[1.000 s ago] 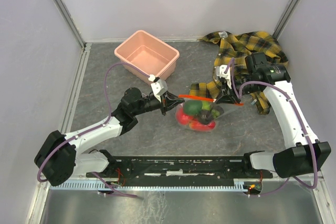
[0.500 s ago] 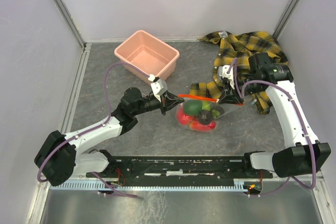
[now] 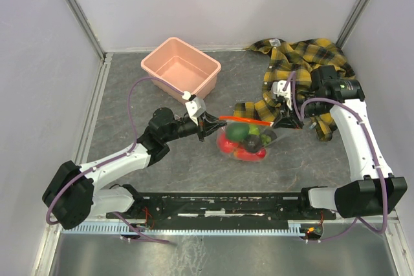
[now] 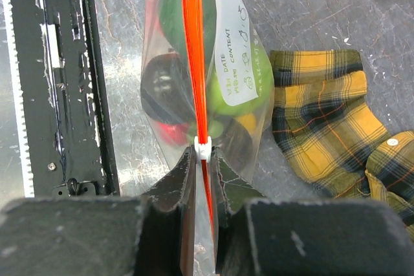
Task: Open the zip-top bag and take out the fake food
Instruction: Unzip the zipper food storage bag at the center of the board.
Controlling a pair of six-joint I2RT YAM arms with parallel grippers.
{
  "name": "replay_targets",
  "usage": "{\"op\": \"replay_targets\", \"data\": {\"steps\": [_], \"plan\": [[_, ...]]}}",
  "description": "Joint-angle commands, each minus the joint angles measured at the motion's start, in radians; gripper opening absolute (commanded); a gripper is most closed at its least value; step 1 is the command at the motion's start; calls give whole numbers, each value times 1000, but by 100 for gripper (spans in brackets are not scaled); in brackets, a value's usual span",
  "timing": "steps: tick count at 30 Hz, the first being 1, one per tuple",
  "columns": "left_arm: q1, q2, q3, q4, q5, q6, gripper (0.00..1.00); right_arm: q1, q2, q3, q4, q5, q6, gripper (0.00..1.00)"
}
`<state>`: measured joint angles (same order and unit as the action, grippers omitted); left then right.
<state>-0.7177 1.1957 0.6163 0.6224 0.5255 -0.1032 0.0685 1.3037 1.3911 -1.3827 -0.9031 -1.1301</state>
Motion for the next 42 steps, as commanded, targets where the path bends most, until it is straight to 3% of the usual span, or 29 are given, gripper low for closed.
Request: {"op": "replay_targets", "data": {"steps": [1, 42], "plan": [[12, -7, 11, 31, -15, 45, 3, -22, -7, 44, -30, 8, -36, 2], [20, -13, -1, 36, -15, 43, 3, -144, 22, 52, -137, 24, -162, 2]]}}
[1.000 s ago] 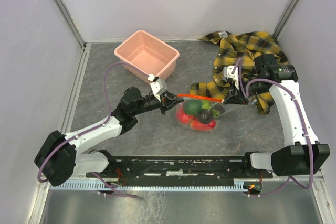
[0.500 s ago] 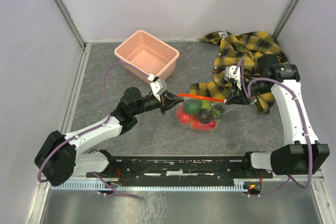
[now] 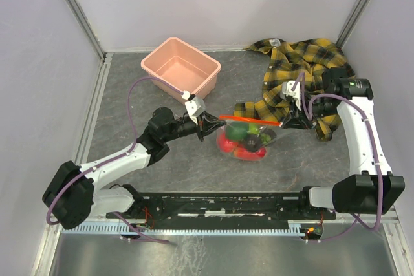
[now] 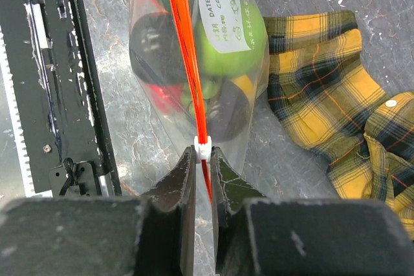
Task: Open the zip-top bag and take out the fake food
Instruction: Unzip the zipper food storage bag at the center of the board.
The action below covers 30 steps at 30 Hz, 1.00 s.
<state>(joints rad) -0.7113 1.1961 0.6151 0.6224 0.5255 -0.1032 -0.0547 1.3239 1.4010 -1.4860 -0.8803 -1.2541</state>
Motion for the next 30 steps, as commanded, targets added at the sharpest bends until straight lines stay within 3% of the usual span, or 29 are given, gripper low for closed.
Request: {"op": "replay_targets", "data": {"steps": [1, 30], "plan": [[15, -13, -1, 37, -15, 44, 3, -25, 2, 42, -36, 1, -41, 2], [22, -10, 4, 36, -15, 51, 3, -121, 40, 66, -121, 3, -140, 2]]}}
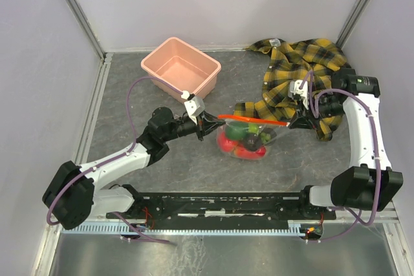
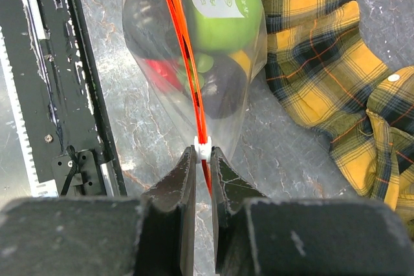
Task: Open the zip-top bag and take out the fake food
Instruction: Unzip the zipper food storage bag at the center of the board.
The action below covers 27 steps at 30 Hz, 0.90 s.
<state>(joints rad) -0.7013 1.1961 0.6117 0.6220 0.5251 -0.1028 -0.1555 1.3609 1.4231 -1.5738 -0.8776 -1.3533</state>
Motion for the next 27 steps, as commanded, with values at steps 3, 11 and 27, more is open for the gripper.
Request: {"op": "replay_targets", "data": {"steps": [3, 11, 27], "plan": [[13, -6, 10, 37, -14, 51, 3, -32, 8, 45, -41, 1, -51, 2], [13, 5, 13, 39, -11, 54, 3, -64, 15, 45, -61, 11, -78, 2], [21, 66, 59, 41, 22, 89, 3, -113, 47, 48, -98, 5, -134, 2]]}}
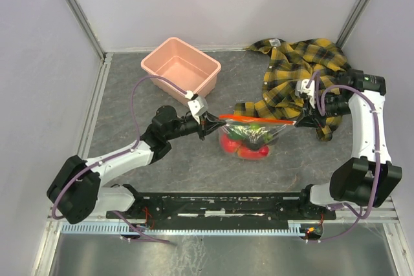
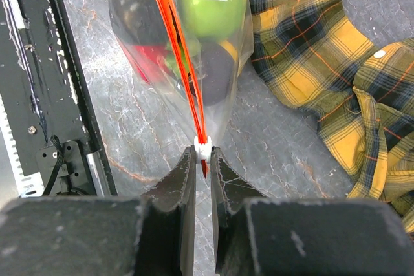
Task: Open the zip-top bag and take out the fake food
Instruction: Unzip the zipper food storage bag at the center of the board.
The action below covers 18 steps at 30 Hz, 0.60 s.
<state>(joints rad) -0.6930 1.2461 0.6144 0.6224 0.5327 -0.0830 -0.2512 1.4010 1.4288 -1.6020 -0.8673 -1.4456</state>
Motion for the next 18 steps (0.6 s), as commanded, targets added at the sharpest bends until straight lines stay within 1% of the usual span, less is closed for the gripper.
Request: {"op": "replay_targets", "data": {"steps": [1, 3, 4, 5, 7, 10, 11, 15, 17, 18], "plan": [[13, 27, 68, 40, 24, 80, 3, -18, 9, 43, -73, -10, -48, 2], [13, 58, 101, 38, 51, 100, 3, -17, 13, 48, -90, -32, -67, 3], [13, 77, 124, 37, 64, 112, 3, -17, 18, 52, -110, -47, -82, 5], [13, 100, 152, 37, 79, 123, 3, -17, 23, 57, -130, -74, -100, 11], [13, 153, 215, 37, 111, 151, 3, -17, 33, 71, -158, -114, -122, 29], [13, 235, 329, 46, 177, 193, 3, -16, 31, 95, -158, -164, -105, 56], [13, 266, 359, 49, 204, 217, 3, -15, 28, 108, -158, -179, -94, 62], [12, 318, 421, 30, 292, 365, 3, -1, -7, 137, -159, -265, -45, 83], [14, 323, 422, -7, 301, 432, 3, 28, -27, 133, -159, -308, -24, 89], [13, 323, 421, -30, 303, 442, 3, 48, -34, 126, -154, -328, -6, 89]]}}
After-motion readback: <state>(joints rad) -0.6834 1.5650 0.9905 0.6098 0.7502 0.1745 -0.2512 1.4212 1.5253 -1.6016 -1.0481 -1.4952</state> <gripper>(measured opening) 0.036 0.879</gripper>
